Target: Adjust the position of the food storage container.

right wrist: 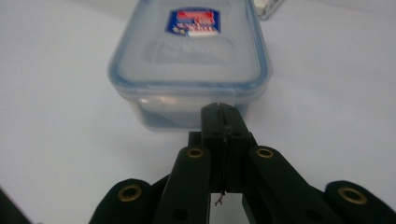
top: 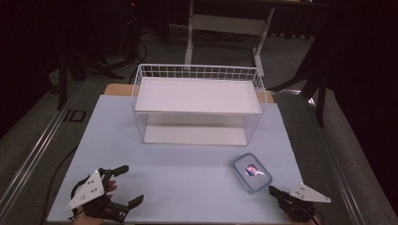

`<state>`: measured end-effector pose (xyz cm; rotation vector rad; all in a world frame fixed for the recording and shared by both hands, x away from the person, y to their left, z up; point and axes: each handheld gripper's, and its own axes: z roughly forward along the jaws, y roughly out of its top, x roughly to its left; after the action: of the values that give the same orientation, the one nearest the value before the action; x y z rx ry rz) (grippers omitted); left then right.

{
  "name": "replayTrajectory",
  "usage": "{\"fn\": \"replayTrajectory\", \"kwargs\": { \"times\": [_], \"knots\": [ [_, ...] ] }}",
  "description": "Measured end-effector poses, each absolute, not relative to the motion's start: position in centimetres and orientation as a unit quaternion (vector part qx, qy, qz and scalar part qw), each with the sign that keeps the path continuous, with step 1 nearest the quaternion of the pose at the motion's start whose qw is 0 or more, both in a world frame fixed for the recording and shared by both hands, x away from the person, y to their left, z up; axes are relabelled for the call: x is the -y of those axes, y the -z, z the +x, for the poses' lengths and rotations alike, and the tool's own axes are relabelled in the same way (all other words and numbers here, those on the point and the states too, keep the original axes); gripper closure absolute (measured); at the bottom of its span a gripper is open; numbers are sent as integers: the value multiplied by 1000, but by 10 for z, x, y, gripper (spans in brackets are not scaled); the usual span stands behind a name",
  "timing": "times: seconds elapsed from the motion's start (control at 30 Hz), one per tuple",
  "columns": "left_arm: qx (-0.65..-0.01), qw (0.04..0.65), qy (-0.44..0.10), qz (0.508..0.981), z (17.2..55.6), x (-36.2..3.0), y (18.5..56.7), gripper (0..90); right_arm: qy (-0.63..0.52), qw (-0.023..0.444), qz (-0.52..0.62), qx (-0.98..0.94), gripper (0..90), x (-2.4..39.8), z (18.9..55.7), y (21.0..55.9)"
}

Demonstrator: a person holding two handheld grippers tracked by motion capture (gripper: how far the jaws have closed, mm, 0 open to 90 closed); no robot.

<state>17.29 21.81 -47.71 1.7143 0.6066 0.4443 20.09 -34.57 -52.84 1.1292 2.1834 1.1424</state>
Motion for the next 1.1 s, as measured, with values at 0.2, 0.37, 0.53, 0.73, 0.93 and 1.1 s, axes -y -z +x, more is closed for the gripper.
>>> {"fn": "replayTrajectory", "kwargs": {
  "times": [0.2,0.37,0.53,0.73,0.93,1.1],
  "knots": [
    [-260,593,-192,737,173,-218,477,14,-393,216,429,-784,900,347,214,533],
    [-259,594,-190,738,172,-218,477,14,-387,227,427,-785,900,345,228,531],
    [-261,594,-188,737,172,-218,477,14,-381,222,416,-795,900,332,245,530],
    [-261,593,-188,738,171,-218,478,14,-379,216,410,-801,900,322,257,529],
    [-259,595,-186,738,171,-217,478,14,-378,214,412,-801,900,303,279,530],
    [-258,594,-186,739,171,-217,478,14,-377,216,413,-800,900,286,296,529]
  ]
}}
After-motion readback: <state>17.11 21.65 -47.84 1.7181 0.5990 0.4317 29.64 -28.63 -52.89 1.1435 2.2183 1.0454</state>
